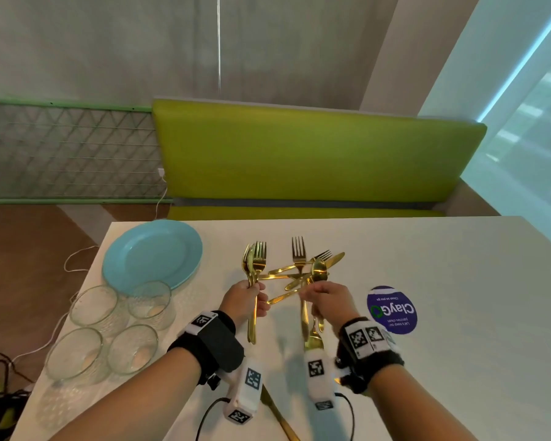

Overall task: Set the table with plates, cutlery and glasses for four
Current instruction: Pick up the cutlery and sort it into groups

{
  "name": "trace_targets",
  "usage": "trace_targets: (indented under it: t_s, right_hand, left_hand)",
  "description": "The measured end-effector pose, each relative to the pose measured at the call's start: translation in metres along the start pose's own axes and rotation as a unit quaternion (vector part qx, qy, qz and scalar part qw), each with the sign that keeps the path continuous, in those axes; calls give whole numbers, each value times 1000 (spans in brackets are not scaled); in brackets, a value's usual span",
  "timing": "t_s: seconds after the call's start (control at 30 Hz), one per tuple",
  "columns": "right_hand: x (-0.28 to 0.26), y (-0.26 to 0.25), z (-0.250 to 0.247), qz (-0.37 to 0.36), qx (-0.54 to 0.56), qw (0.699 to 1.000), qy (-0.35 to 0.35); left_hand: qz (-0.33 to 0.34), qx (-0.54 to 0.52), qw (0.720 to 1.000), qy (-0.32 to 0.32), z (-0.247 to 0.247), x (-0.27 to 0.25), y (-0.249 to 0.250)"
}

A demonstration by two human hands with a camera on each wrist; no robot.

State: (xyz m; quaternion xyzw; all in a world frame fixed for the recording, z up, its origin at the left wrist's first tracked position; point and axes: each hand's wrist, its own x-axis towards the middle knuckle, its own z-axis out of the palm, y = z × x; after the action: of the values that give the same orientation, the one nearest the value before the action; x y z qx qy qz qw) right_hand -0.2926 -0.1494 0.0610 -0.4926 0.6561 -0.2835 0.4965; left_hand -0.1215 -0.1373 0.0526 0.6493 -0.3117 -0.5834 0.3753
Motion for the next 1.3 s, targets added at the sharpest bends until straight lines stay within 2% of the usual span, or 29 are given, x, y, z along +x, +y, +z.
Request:
trace_targets:
  t_s: [0.17, 0.33, 0.43, 0.57, 0.67, 0.73, 0.83, 0.9, 1.03, 1.2, 1.3]
  right_hand:
    - [7, -10, 43, 55, 37, 996, -64]
    - [16, -9, 58, 59, -24, 996, -61]
    - [20, -7, 61, 43, -68, 994, -71]
    - [25, -13, 50, -2, -129, 984, -120]
    - [43, -15, 27, -44, -220, 971, -80]
    - [55, -10, 9, -57, -363, 928, -63]
    - [63, 12, -9, -41, -519, 848, -99]
    - [64, 30, -13, -42, -554, 821, -129]
    - [68, 48, -10, -72, -591, 787, -160]
    - [68, 49, -1, -123, -698, 672, -214]
    - [67, 45, 4, -148, -723, 634, -231]
  left_hand:
    - [4, -15, 999, -52, 1, 1, -2]
    - [-11, -8, 998, -65, -6, 7, -5]
    - [-19, 23, 997, -68, -6, 11, -6]
    - [-30, 35, 997, -58, -4, 19, -6]
    - [-35, 56, 997, -30, 0, 28, -8]
    - [-35, 74, 997, -9, 0, 31, -9]
    - [-40, 80, 996, 0, -1, 35, -12]
    - [-43, 84, 996, 3, -1, 36, -14]
    - [-47, 91, 995, 8, -2, 41, -15]
    - [-50, 90, 995, 9, -1, 41, -14]
    - [-51, 91, 994, 8, -3, 40, -16]
